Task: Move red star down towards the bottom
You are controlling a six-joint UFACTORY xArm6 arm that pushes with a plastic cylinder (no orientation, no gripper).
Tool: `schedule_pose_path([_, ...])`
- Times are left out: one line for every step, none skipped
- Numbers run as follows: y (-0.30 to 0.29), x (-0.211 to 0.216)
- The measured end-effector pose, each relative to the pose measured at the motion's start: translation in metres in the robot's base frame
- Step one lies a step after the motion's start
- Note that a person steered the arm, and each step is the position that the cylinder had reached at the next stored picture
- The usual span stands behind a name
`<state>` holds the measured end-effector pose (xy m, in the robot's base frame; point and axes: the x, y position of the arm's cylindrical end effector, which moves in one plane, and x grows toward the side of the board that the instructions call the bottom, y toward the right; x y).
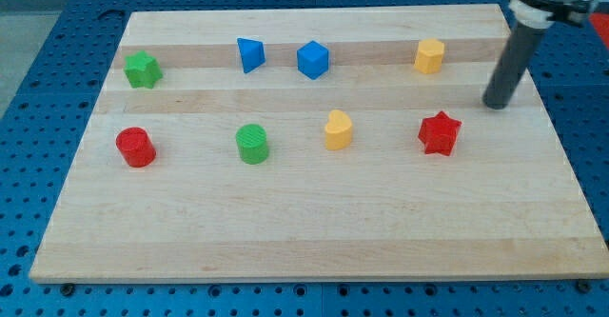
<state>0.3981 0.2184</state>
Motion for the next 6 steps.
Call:
schedule_pose_path([-0.034, 0.004])
schedule_pose_path([-0.056, 0.035])
schedule_pose_path([-0.086, 0.069])
schedule_pose_path([-0.124, 0.099])
schedule_pose_path([-0.117, 0.096])
schedule_pose_path([-0.064, 0.089])
